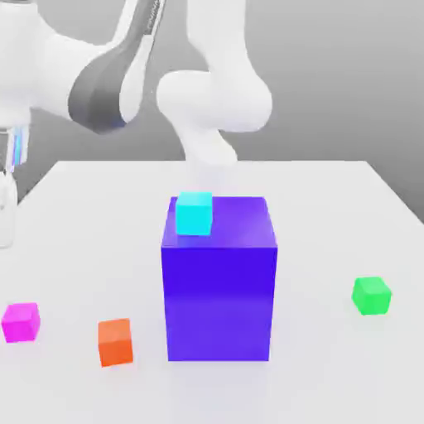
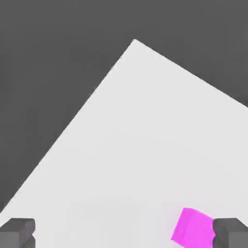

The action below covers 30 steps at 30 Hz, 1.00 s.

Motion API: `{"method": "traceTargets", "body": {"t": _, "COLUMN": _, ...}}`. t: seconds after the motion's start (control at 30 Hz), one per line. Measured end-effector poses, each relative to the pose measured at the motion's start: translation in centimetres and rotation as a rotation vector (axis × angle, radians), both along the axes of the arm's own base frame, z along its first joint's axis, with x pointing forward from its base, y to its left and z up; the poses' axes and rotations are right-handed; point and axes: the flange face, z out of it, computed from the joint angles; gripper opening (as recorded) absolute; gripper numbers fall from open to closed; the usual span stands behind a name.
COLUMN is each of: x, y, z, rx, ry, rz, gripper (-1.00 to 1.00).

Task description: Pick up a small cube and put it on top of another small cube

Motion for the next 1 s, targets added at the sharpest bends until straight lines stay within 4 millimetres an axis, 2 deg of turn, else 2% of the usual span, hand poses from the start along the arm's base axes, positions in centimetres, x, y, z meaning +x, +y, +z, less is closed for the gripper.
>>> {"method": "traceTargets", "body": {"t": 0.13, "x": -2.8, "y": -2.2, "z": -5.0, "rx": 0.079, "ry": 0.017, "rz": -0.131, "gripper": 0.0}}
{"method": "traceTargets", "body": {"t": 0.33, "x": -7.1, "y": -3.8, "z": -11.4, "rx": 0.21, "ry": 0.014, "rz": -0.321, "gripper": 0.0}}
{"method": "traceTargets", "body": {"t": 0.57, "x": -7.8, "y": -4.0, "z": -18.3, "rx": 0.231, "ry": 0.009, "rz": -0.355, "gripper": 0.0}}
{"method": "traceTargets", "body": {"t": 0.6, "x": -7.8, "y": -4.0, "z": -18.8, "rx": 0.231, "ry": 0.011, "rz": -0.355, "gripper": -1.0}}
{"method": "traceTargets", "body": {"t": 0.8, "x": -7.8, "y": -4.0, "z": -19.1, "rx": 0.23, "ry": 0.01, "rz": -0.355, "gripper": -1.0}}
{"method": "traceTargets", "body": {"t": 0.87, "x": -7.7, "y": -4.1, "z": -17.9, "rx": 0.231, "ry": 0.007, "rz": -0.356, "gripper": -1.0}}
{"method": "traceTargets", "body": {"t": 1.0, "x": -7.7, "y": -4.1, "z": -14.2, "rx": 0.231, "ry": 0.006, "rz": -0.356, "gripper": -1.0}}
